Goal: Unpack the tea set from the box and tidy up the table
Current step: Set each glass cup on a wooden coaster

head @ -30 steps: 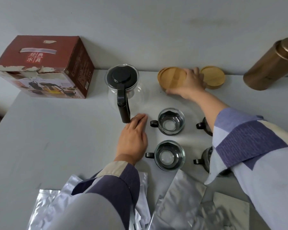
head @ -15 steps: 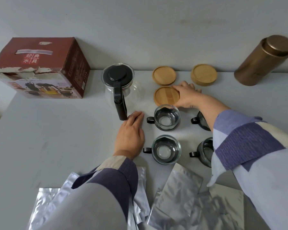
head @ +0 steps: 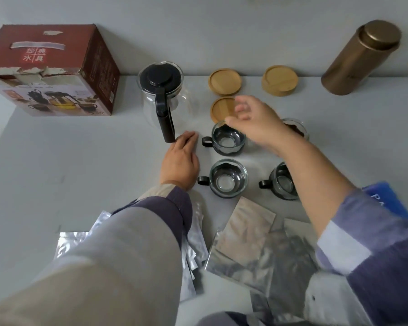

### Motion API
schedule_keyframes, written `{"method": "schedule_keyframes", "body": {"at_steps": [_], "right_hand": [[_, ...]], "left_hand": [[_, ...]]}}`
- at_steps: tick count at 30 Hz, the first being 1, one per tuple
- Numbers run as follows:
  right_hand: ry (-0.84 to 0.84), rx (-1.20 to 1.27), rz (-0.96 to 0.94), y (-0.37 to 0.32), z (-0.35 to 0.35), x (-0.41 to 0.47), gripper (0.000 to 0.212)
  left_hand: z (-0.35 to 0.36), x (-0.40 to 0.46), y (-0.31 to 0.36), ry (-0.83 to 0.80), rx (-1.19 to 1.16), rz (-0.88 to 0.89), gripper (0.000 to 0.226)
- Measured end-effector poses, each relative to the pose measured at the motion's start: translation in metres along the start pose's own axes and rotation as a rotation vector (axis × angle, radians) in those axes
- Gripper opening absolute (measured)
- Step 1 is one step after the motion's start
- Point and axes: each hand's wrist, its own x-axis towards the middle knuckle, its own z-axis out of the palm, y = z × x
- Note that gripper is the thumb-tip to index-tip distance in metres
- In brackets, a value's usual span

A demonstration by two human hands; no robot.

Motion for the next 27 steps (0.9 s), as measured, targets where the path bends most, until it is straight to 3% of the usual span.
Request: {"method": "schedule_keyframes", "body": {"at_steps": [6,10,14,20,27], "right_hand": [[0.202,0.002,-0.174,0.033,0.063,-0.094,0.102],[0.334,0.009,-0.209,0.053,0.085,-0.106,0.112],[0.37,0.072,-0.164,0.064,0.103,-0.11,0.107],[0.485,0.069,-0.087,0.069,0.113,-0.106,0.085],[0.483,0.16,-0.142,0.038,0.085,-0.104,0.085]], "left_hand": [[0.0,0.0,-0.001,-0.004,0.009,0.006,0.05],[0.0,-0.001,0.001,-0.003,0.013,0.013,0.05],[-0.001,-0.001,0.002,0.001,0.016,0.012,0.05],[-0.001,-0.002,0.003,-0.004,0.012,0.004,0.05],[-0.005,-0.001,0.004,-0.055,0.018,0.005,0.05]]}}
